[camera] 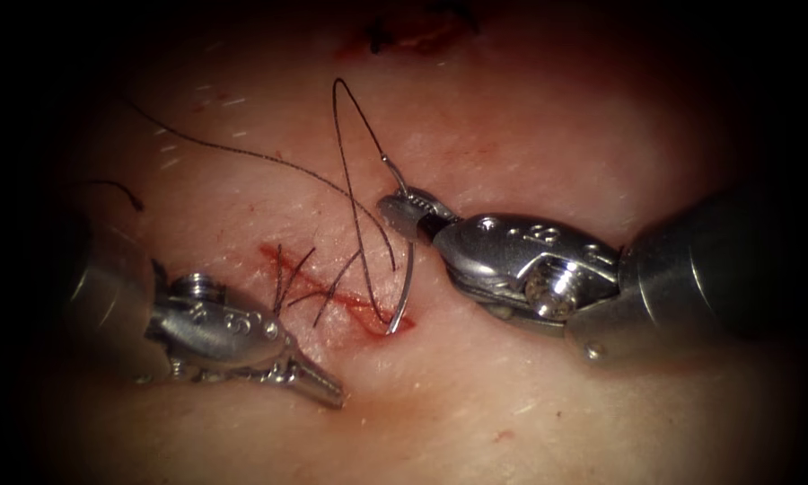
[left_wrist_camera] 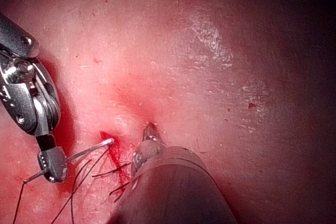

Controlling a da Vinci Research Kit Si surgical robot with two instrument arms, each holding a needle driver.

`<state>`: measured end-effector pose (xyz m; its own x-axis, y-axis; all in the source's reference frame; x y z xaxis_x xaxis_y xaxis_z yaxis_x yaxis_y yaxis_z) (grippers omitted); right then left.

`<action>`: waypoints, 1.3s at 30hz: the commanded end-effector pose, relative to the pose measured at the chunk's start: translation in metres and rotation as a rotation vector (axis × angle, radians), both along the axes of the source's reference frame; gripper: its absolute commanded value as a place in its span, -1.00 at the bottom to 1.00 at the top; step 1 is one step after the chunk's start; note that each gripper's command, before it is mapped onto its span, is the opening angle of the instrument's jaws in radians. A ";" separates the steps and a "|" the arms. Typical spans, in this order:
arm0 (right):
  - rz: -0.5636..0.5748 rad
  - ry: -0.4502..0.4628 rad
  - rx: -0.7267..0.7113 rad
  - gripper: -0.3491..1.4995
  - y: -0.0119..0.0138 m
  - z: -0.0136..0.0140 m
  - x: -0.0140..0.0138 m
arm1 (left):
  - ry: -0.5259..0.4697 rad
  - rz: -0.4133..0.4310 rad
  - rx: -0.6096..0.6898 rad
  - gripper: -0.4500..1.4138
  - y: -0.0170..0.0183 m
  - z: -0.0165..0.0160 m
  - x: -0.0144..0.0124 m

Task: Wound Closure
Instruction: Pass the needle through the bottom half of the cut

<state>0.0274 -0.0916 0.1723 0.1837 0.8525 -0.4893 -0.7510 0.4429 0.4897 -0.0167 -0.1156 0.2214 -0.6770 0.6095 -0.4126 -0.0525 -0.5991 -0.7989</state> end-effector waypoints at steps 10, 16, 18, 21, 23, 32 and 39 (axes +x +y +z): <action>0.135 0.103 0.228 -1.00 -0.0019 -0.0002 0.0016 | -0.006 0.004 0.002 -1.00 -0.0013 0.0000 -0.0012; 0.115 0.123 0.278 -1.00 -0.0023 0.0001 0.0021 | -0.007 0.006 0.000 -1.00 -0.0013 0.0004 -0.0009; 0.109 0.127 0.309 -1.00 -0.0027 0.0003 0.0023 | -0.008 0.009 0.000 -1.00 -0.0012 0.0005 -0.0004; 0.105 0.135 0.333 -1.00 -0.0030 0.0002 0.0023 | -0.010 0.013 0.000 -1.00 -0.0011 0.0005 0.0003; 0.105 0.140 0.340 -1.00 -0.0030 0.0002 0.0024 | -0.011 0.014 0.000 -1.00 -0.0010 0.0006 0.0005; 0.111 0.207 0.491 -1.00 -0.0041 0.0009 0.0033 | -0.012 0.021 -0.008 -1.00 -0.0009 0.0018 0.0015; 0.186 0.277 0.672 -1.00 -0.0042 0.0007 0.0032 | -0.016 0.028 -0.022 -1.00 -0.0013 0.0035 0.0026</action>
